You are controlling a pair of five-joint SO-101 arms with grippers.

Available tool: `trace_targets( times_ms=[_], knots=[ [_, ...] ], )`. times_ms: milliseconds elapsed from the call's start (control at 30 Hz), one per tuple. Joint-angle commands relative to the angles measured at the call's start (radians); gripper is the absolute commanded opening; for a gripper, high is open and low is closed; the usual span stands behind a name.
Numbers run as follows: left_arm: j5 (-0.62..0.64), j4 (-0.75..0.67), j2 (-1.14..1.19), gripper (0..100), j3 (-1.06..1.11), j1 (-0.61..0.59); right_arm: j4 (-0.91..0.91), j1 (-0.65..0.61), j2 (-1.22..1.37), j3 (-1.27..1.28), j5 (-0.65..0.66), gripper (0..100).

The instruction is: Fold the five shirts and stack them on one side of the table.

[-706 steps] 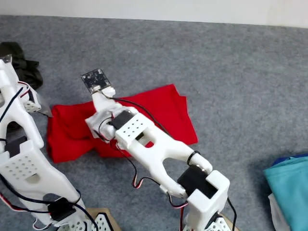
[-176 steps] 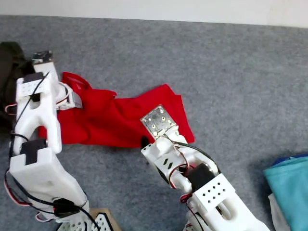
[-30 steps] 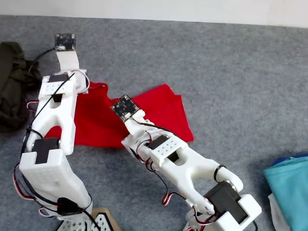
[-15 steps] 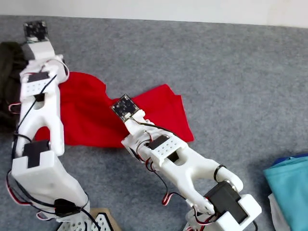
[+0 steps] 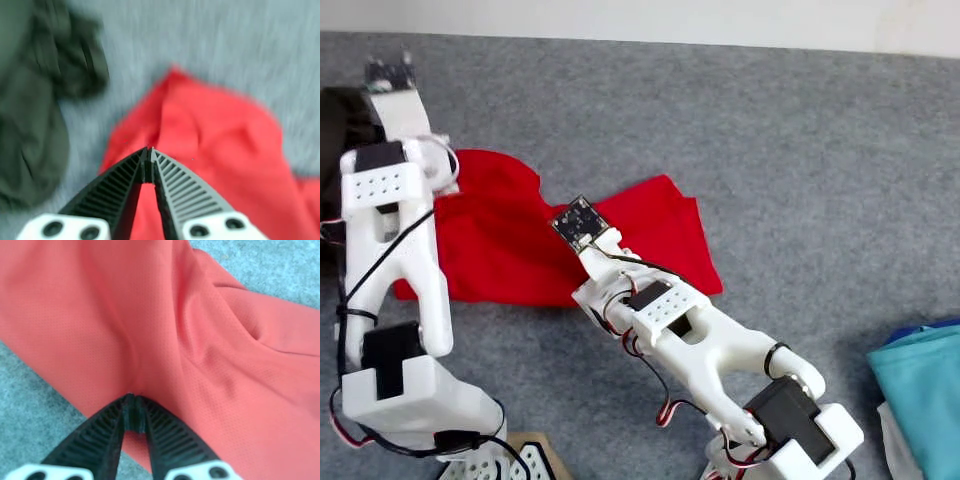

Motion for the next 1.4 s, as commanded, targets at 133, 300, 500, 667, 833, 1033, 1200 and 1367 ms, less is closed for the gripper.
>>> trace_targets(
  times_ms=[133,300,500,667,833,1033,1200,1367],
  knots=[
    [0.003,-0.288,-0.051,1,0.326,-0.079,-0.010,0.004,-0.005,-0.036,0.011,0.8],
    [0.003,-0.457,-0.051,1,0.460,-0.134,-0.010,0.004,-0.005,-0.036,0.011,0.8],
    [0.002,-0.482,-0.051,1,0.487,-0.220,-0.010,0.004,-0.005,-0.036,0.011,0.8],
    [-0.048,-0.483,-0.051,1,0.483,-0.291,-0.010,0.008,-0.005,-0.036,0.009,0.8],
    [-0.061,-0.477,-0.051,1,0.490,-0.252,-0.018,0.064,-0.015,-0.054,0.005,0.8],
    [-0.060,-0.453,-0.061,1,0.483,-0.088,-0.024,0.125,-0.004,-0.193,0.005,0.8],
    [-0.060,-0.334,-0.062,1,0.438,0.008,-0.022,0.219,0.064,-0.361,-0.060,0.8],
    [-0.060,-0.319,-0.051,1,0.429,0.018,-0.015,0.271,0.202,-0.443,-0.074,0.8]
  ],
)
